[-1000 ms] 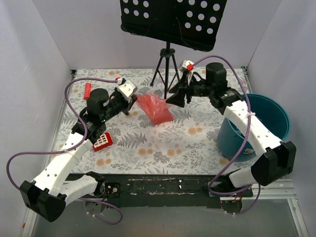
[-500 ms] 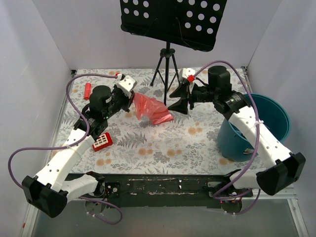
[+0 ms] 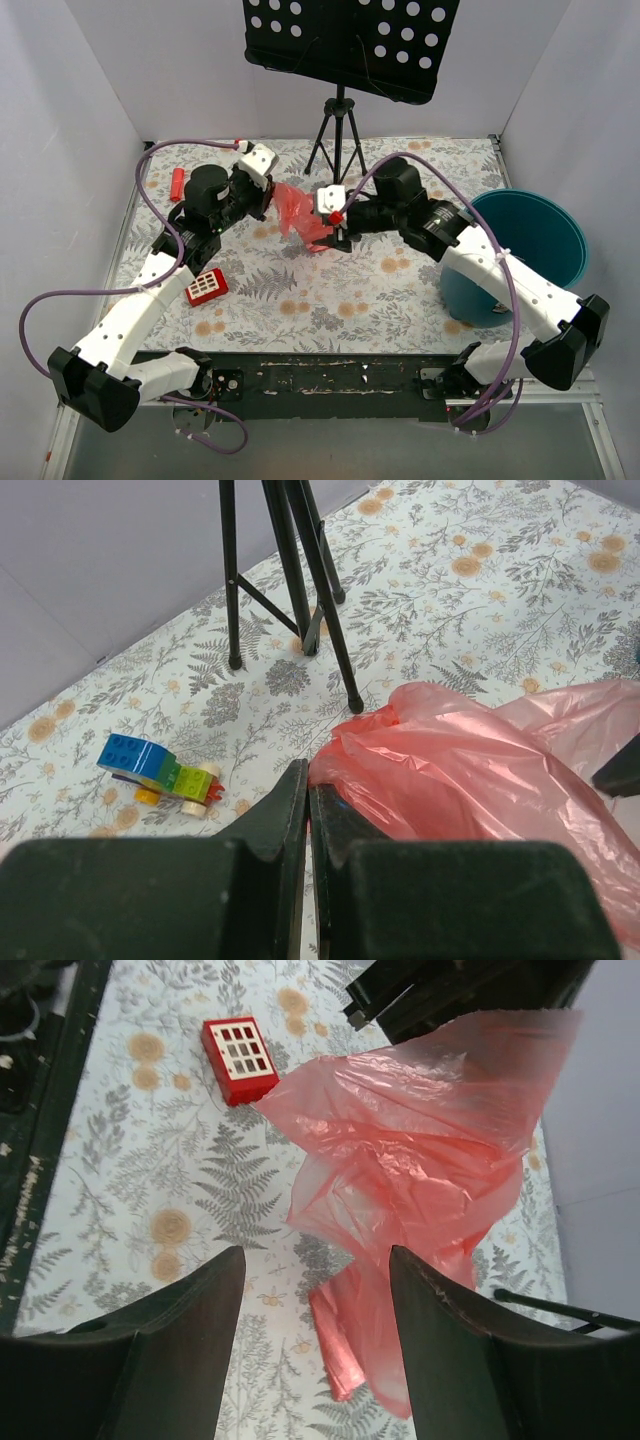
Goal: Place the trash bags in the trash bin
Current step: Unfold the trash bag at the center of the board.
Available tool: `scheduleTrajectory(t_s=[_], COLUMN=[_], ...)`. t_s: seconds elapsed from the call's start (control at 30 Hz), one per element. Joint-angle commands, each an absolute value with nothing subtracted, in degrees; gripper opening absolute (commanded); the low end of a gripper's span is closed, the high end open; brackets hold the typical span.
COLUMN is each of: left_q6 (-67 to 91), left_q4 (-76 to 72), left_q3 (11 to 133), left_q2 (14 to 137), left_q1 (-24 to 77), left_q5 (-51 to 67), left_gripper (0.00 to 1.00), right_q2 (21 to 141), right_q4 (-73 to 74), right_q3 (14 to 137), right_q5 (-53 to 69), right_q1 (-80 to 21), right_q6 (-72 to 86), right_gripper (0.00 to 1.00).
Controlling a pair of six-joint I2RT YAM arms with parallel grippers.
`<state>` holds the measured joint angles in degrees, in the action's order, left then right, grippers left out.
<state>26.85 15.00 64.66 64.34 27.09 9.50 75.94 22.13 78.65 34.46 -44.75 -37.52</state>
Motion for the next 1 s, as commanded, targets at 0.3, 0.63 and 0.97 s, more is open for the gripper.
scheduleTrajectory(t_s=[0.3, 0.63, 0.97], left_q6=[26.1, 21.1, 19.5], left_q4=[16.3, 17.0, 17.2], left_q3=[66.7, 60.1, 56.2], left_q2=[62.6, 56.7, 55.3], left_q1=[27.0, 27.0, 26.7], left_q5=[10.1, 3.6, 3.3], left_gripper=[0.0, 0.0, 0.0], right_q2=[77.7, 77.5, 77.3], right_q4=[7.7, 14.1, 18.5], right_q3=[79.1, 80.3, 79.5], right_q5=[9.3, 3.4, 4.3], right_q1=[-50.5, -32.8, -20.6], right_q6=[-38.5, -6.3, 4.3], right_gripper=[0.32, 0.01, 0.01])
